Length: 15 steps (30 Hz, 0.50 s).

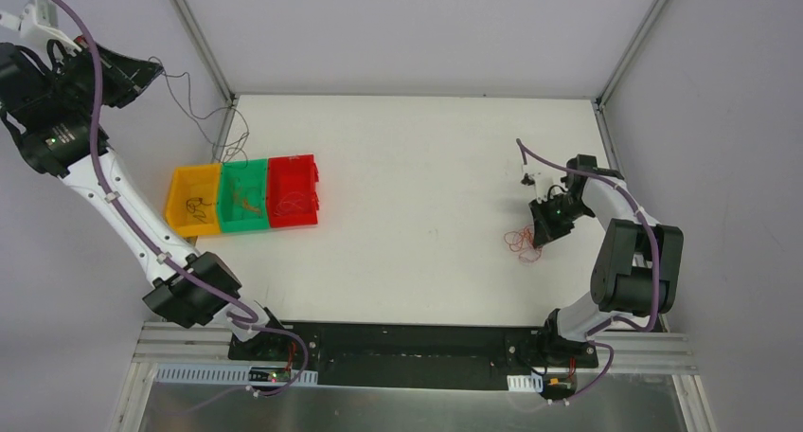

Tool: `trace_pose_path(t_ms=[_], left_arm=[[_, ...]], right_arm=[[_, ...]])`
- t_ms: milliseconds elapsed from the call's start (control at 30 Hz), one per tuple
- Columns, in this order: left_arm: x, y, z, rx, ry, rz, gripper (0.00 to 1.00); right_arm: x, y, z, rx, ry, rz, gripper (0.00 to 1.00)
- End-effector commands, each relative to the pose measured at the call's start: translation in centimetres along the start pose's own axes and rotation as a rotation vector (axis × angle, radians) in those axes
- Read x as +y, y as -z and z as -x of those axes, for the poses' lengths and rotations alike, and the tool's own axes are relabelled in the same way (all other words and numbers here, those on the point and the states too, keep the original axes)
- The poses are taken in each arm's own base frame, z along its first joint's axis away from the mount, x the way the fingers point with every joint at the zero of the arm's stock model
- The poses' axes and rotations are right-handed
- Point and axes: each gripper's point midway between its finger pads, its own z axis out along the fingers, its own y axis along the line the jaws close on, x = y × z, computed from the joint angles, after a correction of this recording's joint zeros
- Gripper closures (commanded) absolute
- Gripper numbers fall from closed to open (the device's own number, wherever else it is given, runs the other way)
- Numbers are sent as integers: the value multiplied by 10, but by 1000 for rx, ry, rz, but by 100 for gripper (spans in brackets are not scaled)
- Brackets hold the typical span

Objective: Untangle the cables

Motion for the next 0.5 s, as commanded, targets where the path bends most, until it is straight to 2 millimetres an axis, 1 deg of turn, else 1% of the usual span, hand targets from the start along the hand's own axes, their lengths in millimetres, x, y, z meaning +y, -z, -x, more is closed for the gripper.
trace_pose_path(t_ms=[0,167,267,333,467], left_arm=[[6,23,10,-61,-79,120,100],[34,40,8,-86,-201,317,100],[50,53,10,-93,-270,439,100],[55,61,10,-88,-305,489,100],[55,68,4,-70,-354,505,100]], right_arm=[[4,12,14,-45,-11,18,100],[5,16,19,-55,-17,19,100],[5,19,21,-59,-13,20,100],[5,20,21,-60,-11,20,100],[6,22,24,-60,-13,25,100]])
